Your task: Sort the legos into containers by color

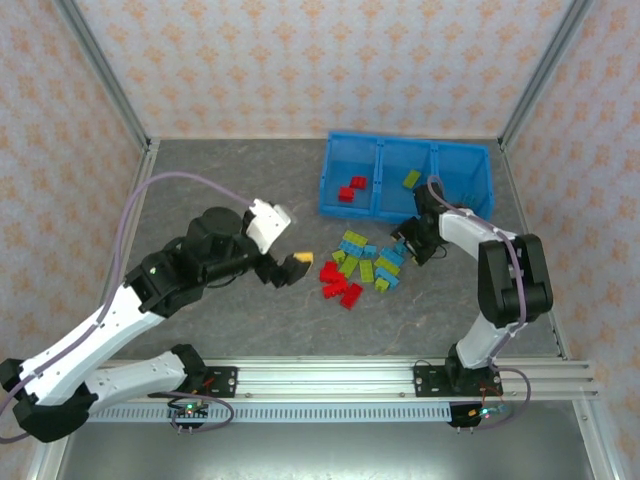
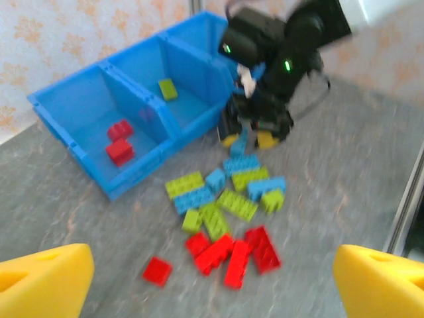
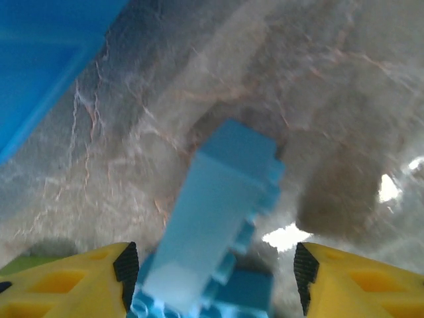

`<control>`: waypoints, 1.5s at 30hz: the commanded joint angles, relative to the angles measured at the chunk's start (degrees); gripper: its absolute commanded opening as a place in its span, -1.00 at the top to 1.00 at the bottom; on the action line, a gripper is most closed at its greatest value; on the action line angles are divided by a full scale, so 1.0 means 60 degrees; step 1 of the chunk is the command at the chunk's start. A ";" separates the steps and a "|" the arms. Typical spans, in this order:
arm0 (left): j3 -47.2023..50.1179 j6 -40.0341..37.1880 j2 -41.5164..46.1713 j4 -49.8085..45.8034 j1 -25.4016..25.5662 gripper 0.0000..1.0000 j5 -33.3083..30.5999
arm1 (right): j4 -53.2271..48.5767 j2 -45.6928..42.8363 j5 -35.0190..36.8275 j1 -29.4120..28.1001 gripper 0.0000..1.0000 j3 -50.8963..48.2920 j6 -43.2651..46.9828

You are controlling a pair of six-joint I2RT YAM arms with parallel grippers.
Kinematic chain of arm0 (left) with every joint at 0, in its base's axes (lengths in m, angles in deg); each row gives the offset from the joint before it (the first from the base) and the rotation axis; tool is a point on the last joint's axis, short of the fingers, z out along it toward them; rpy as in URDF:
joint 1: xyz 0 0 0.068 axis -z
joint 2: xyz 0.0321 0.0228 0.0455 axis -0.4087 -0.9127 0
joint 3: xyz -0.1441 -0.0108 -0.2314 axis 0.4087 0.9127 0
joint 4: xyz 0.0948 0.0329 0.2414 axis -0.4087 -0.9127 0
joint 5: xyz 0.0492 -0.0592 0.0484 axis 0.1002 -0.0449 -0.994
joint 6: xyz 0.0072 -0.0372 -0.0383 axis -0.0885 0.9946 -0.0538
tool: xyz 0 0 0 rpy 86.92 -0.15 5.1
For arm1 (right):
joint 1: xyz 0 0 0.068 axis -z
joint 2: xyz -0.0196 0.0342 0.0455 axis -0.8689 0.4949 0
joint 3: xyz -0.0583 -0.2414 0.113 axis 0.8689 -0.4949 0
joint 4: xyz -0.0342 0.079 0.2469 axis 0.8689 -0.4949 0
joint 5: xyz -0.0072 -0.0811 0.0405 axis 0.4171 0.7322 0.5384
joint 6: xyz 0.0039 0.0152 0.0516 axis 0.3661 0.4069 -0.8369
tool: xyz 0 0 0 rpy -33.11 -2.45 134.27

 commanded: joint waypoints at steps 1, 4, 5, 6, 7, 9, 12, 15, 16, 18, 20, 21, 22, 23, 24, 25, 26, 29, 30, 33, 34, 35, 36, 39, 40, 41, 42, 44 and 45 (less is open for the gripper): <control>0.0453 -0.1280 0.0587 -0.0460 -0.0021 -1.00 0.0342 | 0.0193 0.0261 0.0427 -0.0036 -0.20 0.0180 0.0051; 0.0784 -0.1652 0.0777 -0.0432 -0.0028 -1.00 0.0557 | 0.0229 0.0193 0.0530 -0.0036 0.06 -0.0163 0.0075; 0.0873 -0.1747 0.0777 -0.0372 -0.0018 -1.00 0.0595 | 0.0184 0.0068 0.0581 -0.0036 0.15 -0.0298 0.0102; 0.0921 -0.1802 0.0765 -0.0300 -0.0017 -1.00 0.0631 | 0.0135 -0.0091 0.0663 -0.0036 0.20 -0.0414 0.0108; 0.0944 -0.1823 0.0716 -0.0201 -0.0025 -1.00 0.0690 | 0.0045 -0.0347 0.0767 -0.0036 0.26 -0.0574 0.0134; 0.0931 -0.1866 0.0574 -0.0093 -0.0025 -1.00 0.0909 | -0.0087 -0.1045 0.1003 -0.0028 0.39 -0.0927 0.0147; 0.0990 -0.1969 0.0386 0.0072 -0.0021 -1.00 0.1776 | -0.0549 -0.2548 0.1738 -0.0023 0.48 -0.1496 0.0068; 0.1506 -0.1752 0.0454 0.0908 -0.0021 -1.00 0.2864 | -0.0995 -0.4362 0.2592 -0.0033 0.49 -0.1861 0.0264; 0.1571 -0.1727 0.0445 0.1019 -0.0019 -1.00 0.3069 | -0.1114 -0.4929 0.2997 -0.0028 0.49 -0.1899 0.0463; 0.1528 -0.1746 0.0371 0.0987 -0.0023 -1.00 0.3014 | -0.1107 -0.6020 0.3806 -0.0014 0.50 -0.1841 0.0902; 0.1494 -0.1848 0.0288 0.0889 -0.0035 -1.00 0.2775 | -0.0692 -0.6470 0.4642 0.0065 0.50 -0.1738 0.1446; 0.1448 -0.1902 0.0254 0.0803 -0.0047 -1.00 0.2664 | -0.0517 -0.6423 0.4810 0.0257 0.51 -0.1521 0.1765; 0.1415 -0.1895 0.0223 0.0742 -0.0048 -1.00 0.2481 | -0.0497 -0.6144 0.4883 0.0536 0.54 -0.1150 0.2038; 0.1413 -0.1872 0.0202 0.0724 -0.0056 -1.00 0.2309 | -0.0539 -0.5770 0.4985 0.0790 0.55 -0.0762 0.2260; 0.1412 -0.1865 0.0208 0.0680 -0.0061 -1.00 0.2106 | -0.0593 -0.5229 0.5144 0.1066 0.58 -0.0258 0.2496; 0.1411 -0.1807 0.0200 0.0637 -0.0068 -1.00 0.1851 | -0.0638 -0.4559 0.5298 0.1307 0.61 0.0241 0.2664; 0.1414 -0.1761 0.0221 0.0596 -0.0061 -1.00 0.1678 | -0.0659 -0.4018 0.5283 0.1496 0.62 0.0684 0.2808; 0.1507 -0.1683 0.0348 0.0559 -0.0076 -1.00 0.1460 | -0.0636 -0.2032 0.4663 0.1942 0.57 0.2158 0.3139; 0.1565 -0.1640 0.0412 0.0568 -0.0092 -1.00 0.1405 | -0.0739 -0.1238 0.4203 0.2103 0.55 0.2734 0.3220; 0.1764 -0.1489 0.0615 0.0736 -0.0107 -1.00 0.1027 | -0.1480 0.0760 0.3062 0.2562 0.46 0.4539 0.3044; 0.1780 -0.1453 0.0659 0.0721 -0.0119 -1.00 0.0904 | -0.1655 0.1196 0.2822 0.2656 0.40 0.4974 0.3001; 0.1789 -0.1420 0.0701 0.0734 -0.0109 -1.00 0.0741 | -0.1822 0.1576 0.2732 0.2688 0.30 0.5407 0.2985; 0.1808 -0.1302 0.0726 0.0754 -0.0112 -1.00 0.0547 | -0.2001 0.1815 0.2778 0.2697 0.20 0.5762 0.2997; 0.1777 -0.0861 0.0681 0.0742 -0.0111 -1.00 0.0111 | -0.2367 0.1738 0.2901 0.2697 -0.01 0.6201 0.3012; 0.1750 -0.0645 0.0629 0.0738 -0.0111 -1.00 0.0056 | -0.2451 0.1550 0.2920 0.2701 -0.05 0.6183 0.2994; 0.1688 -0.0301 0.0553 0.0735 -0.0114 -1.00 0.0010 | -0.2576 0.1262 0.2908 0.2692 -0.10 0.6127 0.3005; 0.1649 0.0191 0.0460 0.0809 -0.0105 -1.00 -0.0053 | -0.2703 0.0924 0.2846 0.2700 -0.13 0.6008 0.2998; 0.1623 0.1195 0.0255 0.0996 -0.0091 -1.00 -0.0200 | -0.3013 0.0148 0.2664 0.2702 -0.16 0.5662 0.2929; 0.1601 0.1735 0.0119 0.1091 -0.0091 -1.00 -0.0339 | -0.3138 -0.0352 0.2382 0.2691 -0.16 0.5374 0.2880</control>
